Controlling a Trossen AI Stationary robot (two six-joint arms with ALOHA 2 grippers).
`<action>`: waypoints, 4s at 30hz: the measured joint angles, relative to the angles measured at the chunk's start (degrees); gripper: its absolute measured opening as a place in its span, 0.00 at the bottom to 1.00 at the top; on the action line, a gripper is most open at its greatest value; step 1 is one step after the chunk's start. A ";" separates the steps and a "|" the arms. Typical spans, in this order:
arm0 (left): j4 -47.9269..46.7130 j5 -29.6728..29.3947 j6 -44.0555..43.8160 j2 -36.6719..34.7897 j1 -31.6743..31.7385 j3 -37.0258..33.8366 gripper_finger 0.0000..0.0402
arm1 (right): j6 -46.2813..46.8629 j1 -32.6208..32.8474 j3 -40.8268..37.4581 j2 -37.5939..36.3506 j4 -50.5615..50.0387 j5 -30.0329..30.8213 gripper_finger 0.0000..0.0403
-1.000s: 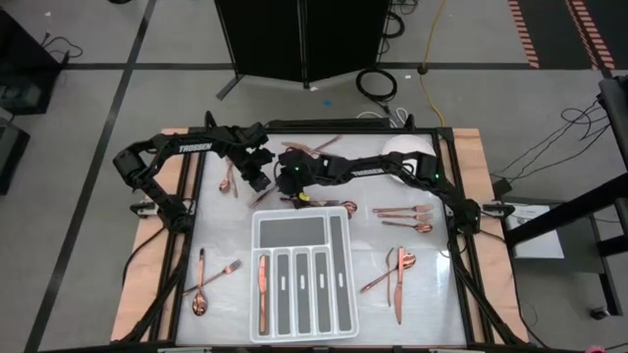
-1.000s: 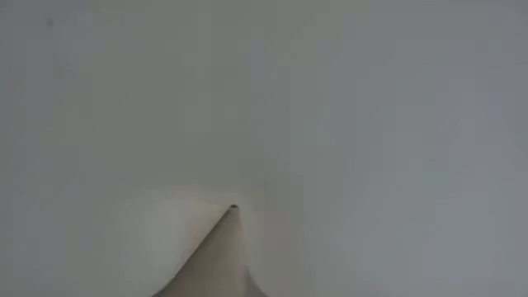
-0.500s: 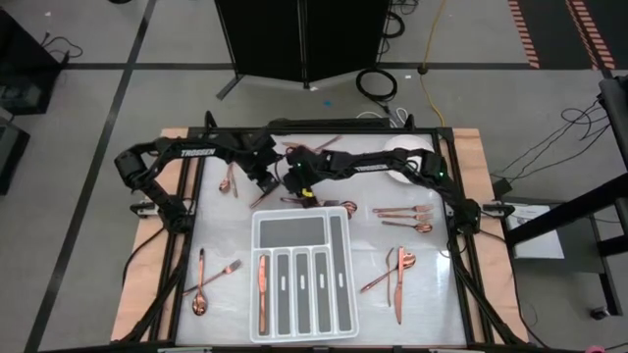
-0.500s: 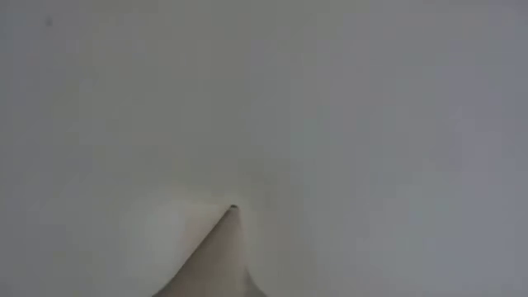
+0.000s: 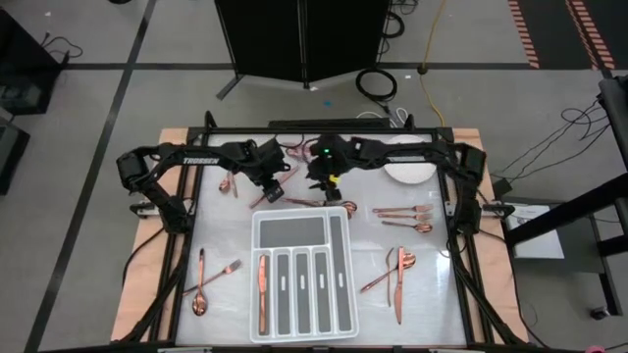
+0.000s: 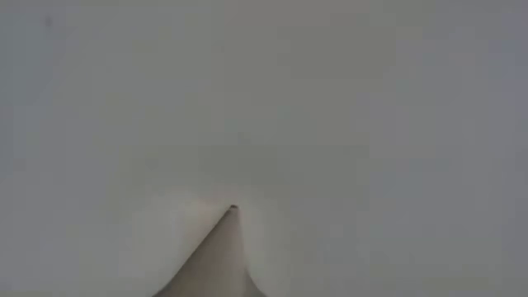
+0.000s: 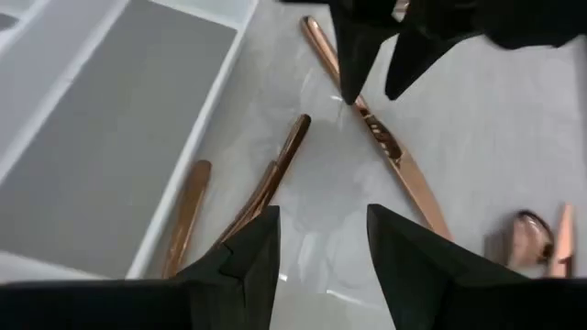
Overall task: Sort silverware
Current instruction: Put the top left knife into the silverware tray
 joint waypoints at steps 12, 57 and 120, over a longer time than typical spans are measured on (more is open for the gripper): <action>0.18 0.91 0.02 5.37 -0.15 0.22 0.43 | 3.73 -0.16 -14.40 -14.47 8.85 0.32 0.38; 9.97 25.74 3.10 5.79 7.89 -0.13 0.00 | -4.85 1.71 -15.87 0.49 31.64 6.74 0.38; -0.78 11.81 13.62 -4.85 0.43 -8.92 0.00 | 69.97 -13.42 -2.66 10.34 4.33 -15.94 0.38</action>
